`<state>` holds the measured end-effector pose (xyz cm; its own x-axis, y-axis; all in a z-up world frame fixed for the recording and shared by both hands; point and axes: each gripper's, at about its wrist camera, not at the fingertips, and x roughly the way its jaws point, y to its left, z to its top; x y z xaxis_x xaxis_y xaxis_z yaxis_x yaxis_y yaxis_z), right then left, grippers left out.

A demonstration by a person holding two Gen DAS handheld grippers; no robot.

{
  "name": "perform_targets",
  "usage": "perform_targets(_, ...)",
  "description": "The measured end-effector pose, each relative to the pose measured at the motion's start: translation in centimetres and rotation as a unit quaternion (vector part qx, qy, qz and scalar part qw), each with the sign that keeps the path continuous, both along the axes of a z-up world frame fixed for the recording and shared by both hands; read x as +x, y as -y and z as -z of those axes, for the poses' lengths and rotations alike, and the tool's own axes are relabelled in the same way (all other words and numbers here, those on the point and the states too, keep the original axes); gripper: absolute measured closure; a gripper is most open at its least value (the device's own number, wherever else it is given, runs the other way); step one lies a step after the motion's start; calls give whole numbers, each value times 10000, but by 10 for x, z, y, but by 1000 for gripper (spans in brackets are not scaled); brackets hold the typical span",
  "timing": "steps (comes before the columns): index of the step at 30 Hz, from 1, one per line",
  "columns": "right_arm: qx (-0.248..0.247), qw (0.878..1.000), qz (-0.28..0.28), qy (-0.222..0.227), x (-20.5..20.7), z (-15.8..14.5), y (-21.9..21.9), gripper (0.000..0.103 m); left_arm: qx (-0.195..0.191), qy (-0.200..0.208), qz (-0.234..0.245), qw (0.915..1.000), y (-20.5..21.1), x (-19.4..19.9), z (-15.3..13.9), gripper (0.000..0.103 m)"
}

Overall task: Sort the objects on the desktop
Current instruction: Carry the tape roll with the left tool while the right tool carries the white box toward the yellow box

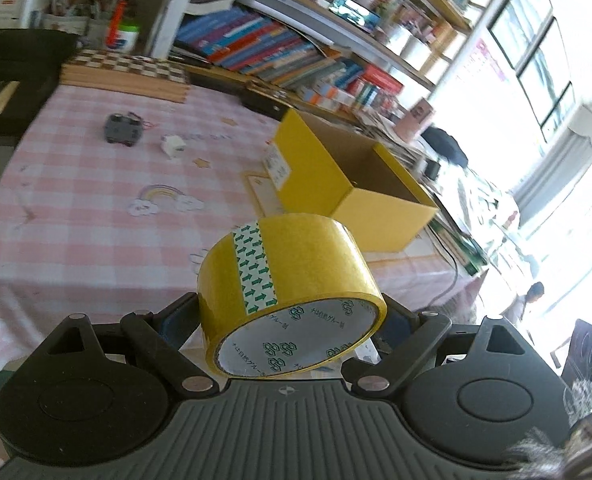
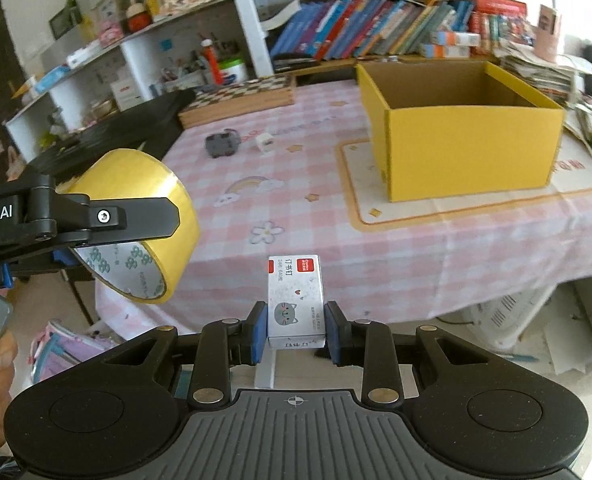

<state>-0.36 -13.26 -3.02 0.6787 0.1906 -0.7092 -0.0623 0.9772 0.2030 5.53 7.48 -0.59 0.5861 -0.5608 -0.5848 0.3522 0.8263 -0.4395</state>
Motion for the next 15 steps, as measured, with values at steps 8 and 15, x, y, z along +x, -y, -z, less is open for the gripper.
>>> perform_targets(8,7,9991,405,-112,-6,3,19,73,25,-61,369,9993,22,7,4,12)
perform_targets(15,-50,9981,589,-166,-9,3,33,73,0,-105,609,9981,42,12,6,12)
